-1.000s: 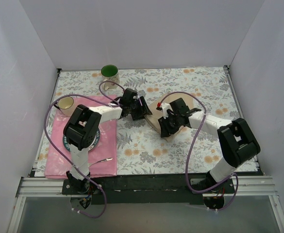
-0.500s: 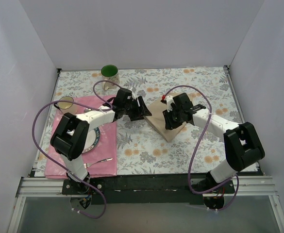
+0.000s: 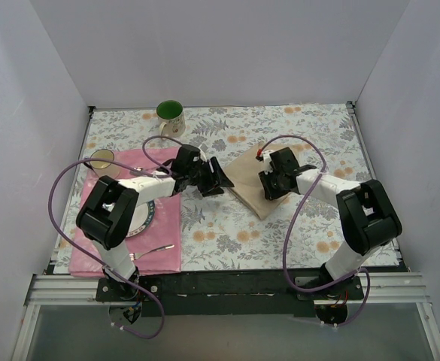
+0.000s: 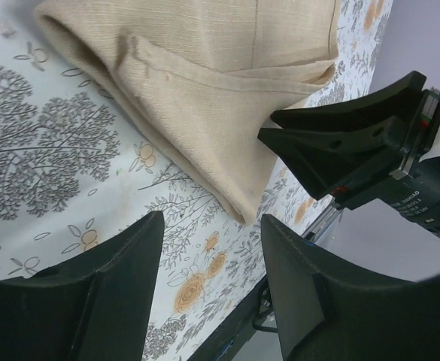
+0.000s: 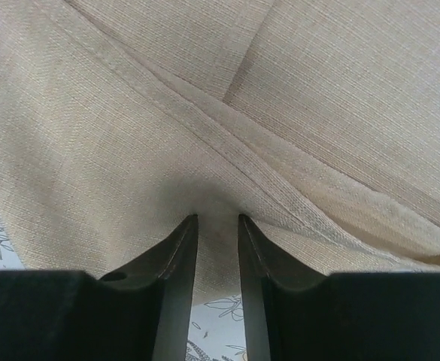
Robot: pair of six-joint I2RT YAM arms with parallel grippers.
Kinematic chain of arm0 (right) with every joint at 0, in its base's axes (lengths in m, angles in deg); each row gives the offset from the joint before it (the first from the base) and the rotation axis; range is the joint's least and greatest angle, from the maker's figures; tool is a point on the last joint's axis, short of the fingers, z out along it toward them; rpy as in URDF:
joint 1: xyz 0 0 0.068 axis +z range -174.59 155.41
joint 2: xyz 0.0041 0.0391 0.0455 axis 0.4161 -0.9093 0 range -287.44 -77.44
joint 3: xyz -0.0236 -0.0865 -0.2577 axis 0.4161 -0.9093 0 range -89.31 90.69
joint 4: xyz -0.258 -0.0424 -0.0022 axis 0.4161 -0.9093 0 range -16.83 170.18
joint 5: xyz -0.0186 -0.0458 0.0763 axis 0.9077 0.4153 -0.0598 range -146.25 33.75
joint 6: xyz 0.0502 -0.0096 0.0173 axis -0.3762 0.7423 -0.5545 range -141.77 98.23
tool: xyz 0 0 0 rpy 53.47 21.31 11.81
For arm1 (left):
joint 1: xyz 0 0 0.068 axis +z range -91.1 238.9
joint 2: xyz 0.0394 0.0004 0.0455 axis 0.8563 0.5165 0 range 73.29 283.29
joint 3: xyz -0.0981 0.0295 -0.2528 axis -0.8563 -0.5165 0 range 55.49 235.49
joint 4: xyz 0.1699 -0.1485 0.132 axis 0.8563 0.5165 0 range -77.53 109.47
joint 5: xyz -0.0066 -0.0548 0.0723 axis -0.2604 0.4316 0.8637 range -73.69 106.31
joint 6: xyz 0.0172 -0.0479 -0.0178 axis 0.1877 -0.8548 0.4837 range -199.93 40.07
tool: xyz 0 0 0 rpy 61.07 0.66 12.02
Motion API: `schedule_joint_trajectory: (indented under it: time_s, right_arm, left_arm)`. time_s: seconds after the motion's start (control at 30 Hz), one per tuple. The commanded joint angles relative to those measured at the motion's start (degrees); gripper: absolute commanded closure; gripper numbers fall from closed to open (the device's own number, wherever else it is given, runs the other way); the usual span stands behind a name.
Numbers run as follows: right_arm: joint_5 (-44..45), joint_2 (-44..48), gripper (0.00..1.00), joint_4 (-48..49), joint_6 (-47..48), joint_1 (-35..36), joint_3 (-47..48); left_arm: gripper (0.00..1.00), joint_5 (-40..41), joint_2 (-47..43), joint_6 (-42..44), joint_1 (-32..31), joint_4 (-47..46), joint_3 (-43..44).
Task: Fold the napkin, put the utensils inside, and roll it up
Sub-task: Roll the napkin with the utensil
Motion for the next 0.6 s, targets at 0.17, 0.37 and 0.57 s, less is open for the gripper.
schedule_joint_trajectory:
  time_s: [0.17,0.37,0.57]
  right_arm:
    - [14.97,5.81,0.49,-7.68,3.23,7.67,8.89]
    - [14.54,4.15,0.43,-4.44,4.19,14.35,10.31]
    - [21.82,-0.77,0.42,-6.19,4.11,20.69,12.51]
  left_arm:
    - [0.46,2.33,-6.9,-9.18,4.66,-5.46,-6.23]
    - [0.47,-0.38,-5.78,-14.97,7.73,-9.24,-7.91]
    - [0.5,-4.16,-0.77,-16.21,8.88,-9.59,-5.27]
